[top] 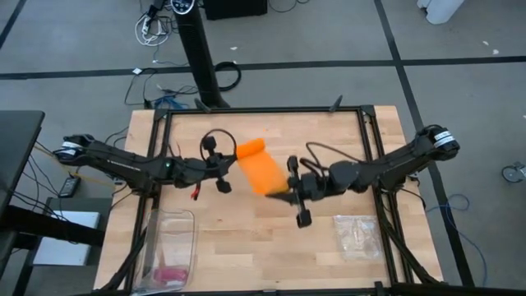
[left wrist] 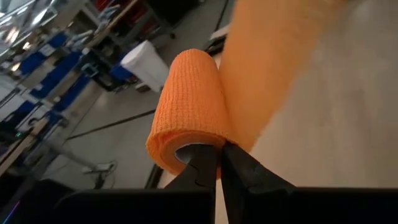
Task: Roll bandage
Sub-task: Roll the orange bandage
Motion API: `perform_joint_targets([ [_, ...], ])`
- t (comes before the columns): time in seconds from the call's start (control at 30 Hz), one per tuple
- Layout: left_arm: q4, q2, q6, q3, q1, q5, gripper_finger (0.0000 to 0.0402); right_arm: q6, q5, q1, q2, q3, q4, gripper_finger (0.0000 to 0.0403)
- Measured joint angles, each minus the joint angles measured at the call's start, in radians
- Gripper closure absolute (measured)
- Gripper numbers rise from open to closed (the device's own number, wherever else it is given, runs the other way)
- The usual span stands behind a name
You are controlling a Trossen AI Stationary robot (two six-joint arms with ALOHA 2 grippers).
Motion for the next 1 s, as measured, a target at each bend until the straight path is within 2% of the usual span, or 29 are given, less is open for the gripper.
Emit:
perform_joint_targets([
  [0.17,0.030,0.069,0.003,0.001,-0.061,0.026,0.0391,-0.044,0.001,-0.084,0.000,0.149,-0.118,0.0402],
  [0.33,0.081,0.124,0.006,0.012,-0.121,0.027,0.0391,-0.060,0.001,-0.180,0.000,0.223,-0.166,0.0403],
  [0.6,0.084,0.133,0.064,0.088,-0.249,-0.027,0.0391,0.008,-0.004,-0.337,0.001,0.229,-0.215,0.0403],
  [0.73,0.087,0.133,0.104,0.137,-0.294,-0.027,0.0391,0.084,-0.048,-0.399,0.029,0.223,-0.219,0.0403],
  [0.87,0.083,0.133,0.109,0.172,-0.313,-0.029,0.0391,0.151,-0.097,-0.434,0.081,0.224,-0.219,0.0403],
  [1.0,0.065,0.133,0.111,0.190,-0.327,-0.045,0.0391,0.160,-0.100,-0.443,0.135,0.224,-0.256,0.0401],
])
